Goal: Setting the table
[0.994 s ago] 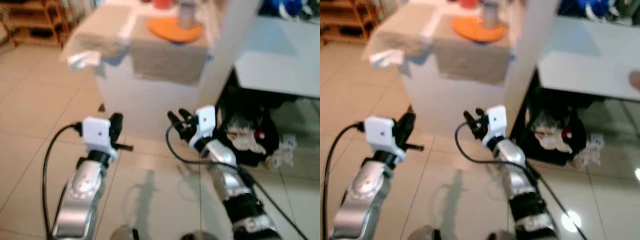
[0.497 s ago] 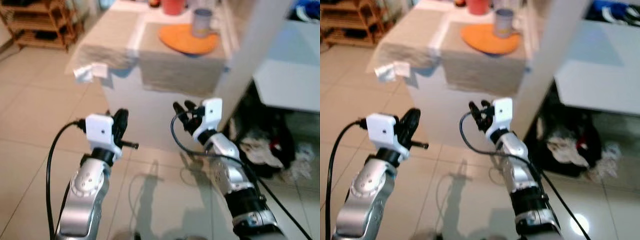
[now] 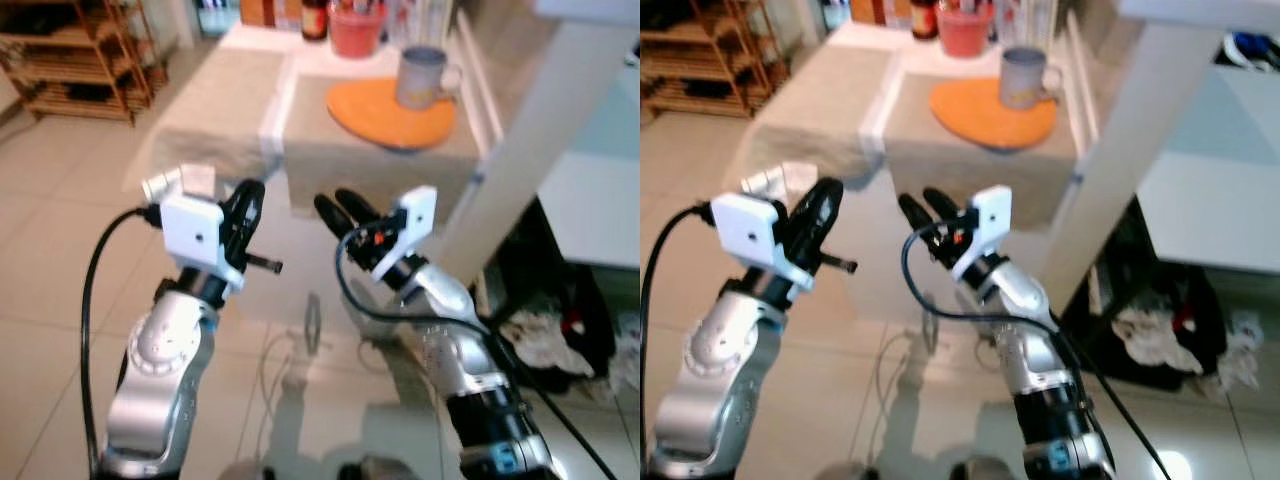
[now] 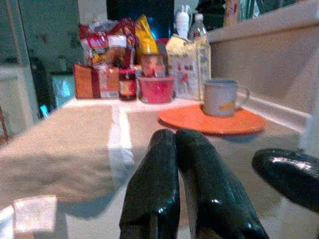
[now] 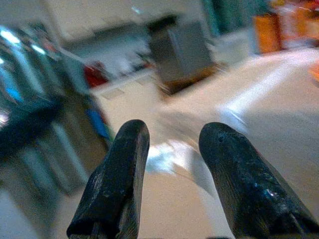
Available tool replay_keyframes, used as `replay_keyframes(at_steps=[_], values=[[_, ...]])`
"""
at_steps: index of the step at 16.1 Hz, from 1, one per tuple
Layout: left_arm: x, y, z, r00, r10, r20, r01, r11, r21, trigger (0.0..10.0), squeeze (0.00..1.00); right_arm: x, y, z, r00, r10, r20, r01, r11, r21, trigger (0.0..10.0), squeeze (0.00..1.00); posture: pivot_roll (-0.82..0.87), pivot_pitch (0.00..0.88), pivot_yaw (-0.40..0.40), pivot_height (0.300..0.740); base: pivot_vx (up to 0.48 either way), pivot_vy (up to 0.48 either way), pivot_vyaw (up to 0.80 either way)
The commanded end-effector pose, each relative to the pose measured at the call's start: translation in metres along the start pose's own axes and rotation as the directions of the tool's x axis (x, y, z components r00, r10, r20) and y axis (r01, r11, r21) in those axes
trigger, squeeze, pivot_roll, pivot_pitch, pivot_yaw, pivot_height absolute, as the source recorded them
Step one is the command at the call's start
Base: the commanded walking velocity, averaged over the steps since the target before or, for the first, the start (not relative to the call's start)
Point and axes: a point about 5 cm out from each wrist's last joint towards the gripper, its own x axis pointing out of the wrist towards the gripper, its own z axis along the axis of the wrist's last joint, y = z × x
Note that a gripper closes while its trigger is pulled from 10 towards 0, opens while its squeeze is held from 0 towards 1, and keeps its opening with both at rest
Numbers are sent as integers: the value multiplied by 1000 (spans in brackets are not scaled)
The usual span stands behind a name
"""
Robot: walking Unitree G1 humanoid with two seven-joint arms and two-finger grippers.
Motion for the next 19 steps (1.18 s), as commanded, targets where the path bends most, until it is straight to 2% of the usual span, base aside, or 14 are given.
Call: replay_keyframes(at_steps=[1, 4, 7, 12, 13, 15, 17, 18, 19], values=[[0, 4, 6, 1000, 7, 17, -7, 1000, 13, 10000, 0, 5, 9, 6, 998, 55, 27, -56, 998, 27, 10000, 0, -56, 97, -16, 740, 480, 0, -800], [7, 6, 27, 997, -15, 78, 13, 1000, 28, 10000, 0, 5, 24, 26, 980, 180, 82, -186, 980, 73, 10000, 0, -59, 97, -14, 740, 480, 0, -800], [9, 6, 36, 994, -30, 107, 27, 999, 27, 10000, 0, 3, 28, 30, 973, 209, 97, -220, 969, 112, 10000, 0, -60, 97, -13, 740, 480, 0, -800], [10, 5, 40, 993, -56, 106, 52, 998, 32, 10000, 0, -2, 31, 28, 967, 245, 63, -251, 960, 123, 10000, 0, -60, 97, -11, 740, 422, 0, -800], [13, 9, 51, 988, -78, 133, 70, 996, 61, 10000, 0, -5, 30, 26, 968, 245, 45, -249, 961, 117, 10000, 0, -59, 94, -10, 740, 0, 0, -800], [16, 12, 57, 986, -101, 130, 86, 990, 114, 10000, 0, -7, 30, 25, 965, 258, 38, -261, 958, 117, 10000, 0, -60, 91, -12, 740, 0, 0, -800], [19, 22, 67, 984, -112, 136, 87, 981, 175, 10000, 0, -8, 31, 25, 964, 266, 27, -267, 958, 107, 10000, 0, -59, 88, -14, 740, 0, 0, -800], [21, 29, 69, 986, -135, 103, 106, 964, 246, 10000, 0, -7, 28, 23, 972, 237, -2, -236, 970, 61, 10000, 0, -58, 87, -13, 740, 0, 0, -800], [23, 32, 68, 987, -142, 74, 116, 953, 282, 10000, 173, -5, 25, 21, 978, 206, -22, -205, 978, 37, 10000, 0, -57, 87, -13, 740, 0, 0, -800]])
